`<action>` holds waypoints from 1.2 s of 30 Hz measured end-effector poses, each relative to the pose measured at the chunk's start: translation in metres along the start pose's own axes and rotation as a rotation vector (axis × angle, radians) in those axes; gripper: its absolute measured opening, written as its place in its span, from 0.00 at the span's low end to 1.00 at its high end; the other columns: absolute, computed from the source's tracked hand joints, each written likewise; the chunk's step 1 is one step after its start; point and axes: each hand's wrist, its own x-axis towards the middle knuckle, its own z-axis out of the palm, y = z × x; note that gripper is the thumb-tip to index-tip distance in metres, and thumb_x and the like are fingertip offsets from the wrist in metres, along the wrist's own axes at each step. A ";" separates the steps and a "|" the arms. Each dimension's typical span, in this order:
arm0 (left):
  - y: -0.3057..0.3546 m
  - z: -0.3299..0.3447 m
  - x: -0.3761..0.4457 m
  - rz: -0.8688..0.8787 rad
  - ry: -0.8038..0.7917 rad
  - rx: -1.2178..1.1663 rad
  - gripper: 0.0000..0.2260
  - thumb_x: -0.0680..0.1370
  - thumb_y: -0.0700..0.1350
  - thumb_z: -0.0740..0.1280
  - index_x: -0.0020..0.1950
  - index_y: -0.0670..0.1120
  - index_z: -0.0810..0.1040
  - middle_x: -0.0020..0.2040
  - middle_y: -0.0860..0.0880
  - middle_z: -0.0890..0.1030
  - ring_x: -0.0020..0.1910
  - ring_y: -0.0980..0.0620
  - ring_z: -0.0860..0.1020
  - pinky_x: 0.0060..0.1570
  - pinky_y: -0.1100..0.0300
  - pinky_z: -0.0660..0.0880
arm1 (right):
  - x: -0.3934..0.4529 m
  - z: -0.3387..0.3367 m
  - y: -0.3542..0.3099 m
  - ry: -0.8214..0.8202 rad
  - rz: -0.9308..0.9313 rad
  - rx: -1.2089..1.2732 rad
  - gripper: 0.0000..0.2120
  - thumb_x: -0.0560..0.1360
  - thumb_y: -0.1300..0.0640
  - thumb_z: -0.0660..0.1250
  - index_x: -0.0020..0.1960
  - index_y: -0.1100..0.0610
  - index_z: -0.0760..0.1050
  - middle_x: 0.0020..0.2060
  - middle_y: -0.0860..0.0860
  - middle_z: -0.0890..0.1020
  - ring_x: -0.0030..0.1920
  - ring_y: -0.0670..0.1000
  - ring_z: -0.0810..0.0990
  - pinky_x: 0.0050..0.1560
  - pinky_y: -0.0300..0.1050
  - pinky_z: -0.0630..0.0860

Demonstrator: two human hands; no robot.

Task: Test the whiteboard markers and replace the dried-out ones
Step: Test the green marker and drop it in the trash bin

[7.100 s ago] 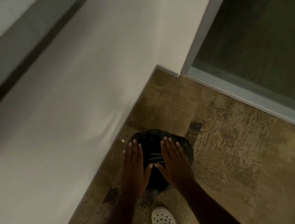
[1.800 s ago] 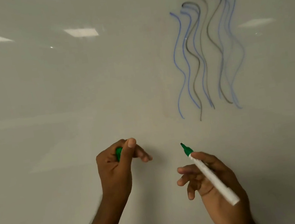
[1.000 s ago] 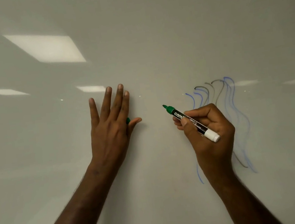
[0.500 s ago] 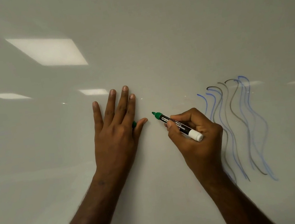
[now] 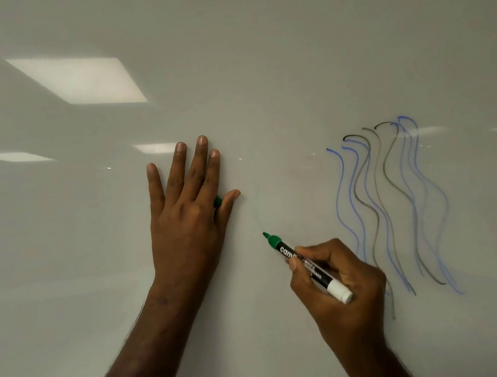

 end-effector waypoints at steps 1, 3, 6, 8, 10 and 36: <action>0.000 0.000 0.000 -0.002 0.001 0.000 0.26 0.85 0.57 0.54 0.80 0.44 0.60 0.81 0.46 0.59 0.81 0.44 0.55 0.77 0.38 0.52 | -0.007 -0.002 0.000 -0.009 0.007 0.001 0.04 0.70 0.60 0.76 0.43 0.59 0.82 0.34 0.47 0.82 0.31 0.48 0.81 0.30 0.46 0.77; 0.000 0.000 -0.001 -0.001 0.006 0.000 0.26 0.86 0.56 0.54 0.80 0.44 0.61 0.81 0.46 0.59 0.81 0.44 0.55 0.77 0.38 0.52 | -0.023 -0.007 0.003 -0.047 -0.002 -0.030 0.05 0.70 0.59 0.76 0.44 0.59 0.82 0.35 0.47 0.83 0.33 0.48 0.82 0.32 0.44 0.79; 0.000 0.000 -0.001 -0.002 0.005 -0.007 0.26 0.86 0.56 0.53 0.80 0.44 0.60 0.81 0.46 0.59 0.81 0.44 0.54 0.77 0.38 0.51 | -0.046 -0.018 0.011 -0.063 -0.010 -0.099 0.07 0.71 0.56 0.75 0.44 0.59 0.83 0.37 0.47 0.83 0.35 0.47 0.83 0.35 0.43 0.80; 0.000 -0.001 -0.001 -0.007 0.003 -0.009 0.26 0.86 0.57 0.53 0.80 0.44 0.61 0.81 0.46 0.59 0.81 0.44 0.54 0.78 0.38 0.51 | -0.061 -0.026 0.014 -0.036 -0.026 -0.173 0.07 0.69 0.56 0.75 0.42 0.59 0.83 0.36 0.46 0.84 0.35 0.44 0.82 0.36 0.40 0.80; 0.000 -0.001 -0.001 -0.006 0.006 -0.008 0.26 0.86 0.56 0.53 0.80 0.44 0.61 0.81 0.46 0.59 0.81 0.44 0.55 0.77 0.38 0.52 | -0.077 -0.032 0.014 -0.019 -0.036 -0.242 0.05 0.67 0.57 0.76 0.39 0.59 0.83 0.34 0.46 0.84 0.33 0.42 0.81 0.37 0.36 0.79; 0.001 -0.002 -0.004 -0.024 -0.024 -0.019 0.26 0.85 0.56 0.54 0.81 0.45 0.59 0.81 0.47 0.58 0.81 0.45 0.53 0.78 0.39 0.50 | 0.021 -0.003 0.004 -0.015 -0.052 -0.038 0.05 0.74 0.61 0.75 0.45 0.61 0.80 0.34 0.49 0.81 0.32 0.48 0.80 0.31 0.46 0.78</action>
